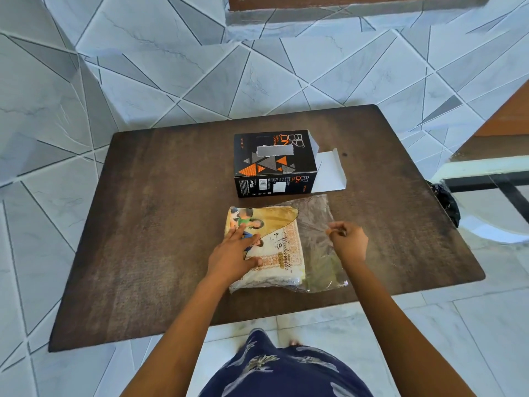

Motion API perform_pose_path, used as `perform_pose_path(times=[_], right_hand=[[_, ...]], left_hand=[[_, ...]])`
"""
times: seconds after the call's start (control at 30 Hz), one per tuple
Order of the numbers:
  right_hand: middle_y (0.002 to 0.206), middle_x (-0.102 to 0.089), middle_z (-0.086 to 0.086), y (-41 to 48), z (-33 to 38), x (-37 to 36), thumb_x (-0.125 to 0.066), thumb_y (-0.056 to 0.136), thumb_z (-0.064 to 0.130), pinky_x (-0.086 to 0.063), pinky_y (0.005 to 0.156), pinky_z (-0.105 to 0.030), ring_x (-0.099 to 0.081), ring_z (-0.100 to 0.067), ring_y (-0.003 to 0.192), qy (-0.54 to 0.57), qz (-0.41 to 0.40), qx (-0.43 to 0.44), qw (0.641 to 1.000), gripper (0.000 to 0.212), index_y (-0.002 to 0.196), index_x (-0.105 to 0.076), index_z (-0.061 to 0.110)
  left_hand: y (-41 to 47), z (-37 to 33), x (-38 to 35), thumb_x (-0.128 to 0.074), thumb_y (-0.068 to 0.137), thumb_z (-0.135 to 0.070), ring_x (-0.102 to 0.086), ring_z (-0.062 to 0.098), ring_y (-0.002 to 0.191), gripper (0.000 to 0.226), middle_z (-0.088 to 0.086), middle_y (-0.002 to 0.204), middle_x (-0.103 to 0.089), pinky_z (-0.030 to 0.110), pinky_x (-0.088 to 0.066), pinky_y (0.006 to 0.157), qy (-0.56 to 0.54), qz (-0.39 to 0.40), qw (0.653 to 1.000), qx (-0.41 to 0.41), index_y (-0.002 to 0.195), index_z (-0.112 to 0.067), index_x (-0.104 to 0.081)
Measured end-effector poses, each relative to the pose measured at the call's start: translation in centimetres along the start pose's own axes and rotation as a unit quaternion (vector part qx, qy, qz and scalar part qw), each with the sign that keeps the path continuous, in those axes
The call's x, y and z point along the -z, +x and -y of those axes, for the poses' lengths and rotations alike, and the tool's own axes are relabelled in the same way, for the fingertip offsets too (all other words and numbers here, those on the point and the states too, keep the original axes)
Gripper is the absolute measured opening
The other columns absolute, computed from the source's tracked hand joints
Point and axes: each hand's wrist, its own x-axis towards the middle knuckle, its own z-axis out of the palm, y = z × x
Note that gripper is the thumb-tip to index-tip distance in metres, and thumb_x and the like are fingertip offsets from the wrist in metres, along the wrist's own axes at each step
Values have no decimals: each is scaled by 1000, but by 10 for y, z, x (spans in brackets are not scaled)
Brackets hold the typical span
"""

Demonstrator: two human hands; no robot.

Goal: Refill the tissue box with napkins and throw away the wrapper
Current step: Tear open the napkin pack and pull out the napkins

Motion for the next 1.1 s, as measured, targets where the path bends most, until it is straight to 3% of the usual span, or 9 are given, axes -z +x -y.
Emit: perform_pose_path(times=[0.23, 0.4, 0.5, 0.63, 0.77, 0.83, 0.97, 1.1], right_hand=[[110, -67, -14, 0, -7, 6, -55, 85, 11, -48, 79, -32, -63, -33, 97, -80, 16, 58, 995, 24, 106, -65, 9], [107, -65, -10, 2, -10, 13, -61, 83, 20, -42, 78, -31, -54, -29, 102, -129, 13, 130, 983, 14, 91, -69, 12], [95, -68, -9, 8, -7, 20, -61, 83, 18, -39, 75, -29, -55, -27, 97, -89, 16, 132, 987, 12, 83, -70, 12], [74, -64, 3, 11, 1, 32, -61, 84, 10, -47, 76, -27, -57, -11, 74, 107, 144, 69, 981, 11, 74, -63, 14], [80, -66, 4, 12, 2, 35, -56, 87, 7, -46, 64, -3, -63, 6, 70, 205, 222, 62, 951, 13, 75, -57, 13], [82, -66, 4, 15, -1, 35, -54, 88, 8, -46, 64, -1, -62, 11, 70, 209, 233, 71, 947, 11, 78, -56, 12], [79, -59, -1, 21, -6, 33, -48, 91, 6, -45, 69, -9, -57, -6, 75, 204, 238, 103, 944, 16, 78, -52, 14], [82, -49, -10, 26, -12, 30, -46, 92, 9, -40, 65, -6, -46, -17, 78, 182, 240, 140, 943, 11, 88, -49, -1]], left_hand=[[-2, -2, -1, -59, 86, -41, 0, 15, 146, 64, -4, 159, -3, 45, -27, 113, -21, 2, 1000, 8, 142, -35, -29], [-2, -9, 2, -60, 85, -38, -19, 20, 143, 61, -1, 157, -19, 45, -30, 112, 19, -36, 999, 17, 140, -31, -36], [-1, -16, 0, -58, 86, -39, -27, 20, 140, 59, -2, 154, -25, 46, -32, 110, 24, -45, 999, 13, 140, -32, -37], [1, -23, -3, -54, 87, -38, -21, 19, 143, 60, -3, 156, -19, 48, -27, 111, 70, -17, 997, 27, 142, -34, -30], [3, -34, 2, -54, 88, -36, -22, 21, 142, 59, -1, 156, -20, 49, -29, 109, 98, -3, 994, 43, 142, -32, -31], [3, -35, 1, -54, 88, -36, -21, 21, 142, 59, -1, 156, -20, 49, -31, 109, 97, 2, 994, 49, 142, -32, -31], [2, -35, -2, -53, 89, -37, -19, 20, 143, 58, -3, 157, -19, 50, -32, 109, 93, 1, 994, 60, 142, -33, -30], [2, -38, -3, -52, 89, -36, -19, 21, 143, 58, -2, 157, -17, 51, -33, 107, 102, 0, 993, 65, 142, -33, -29]])
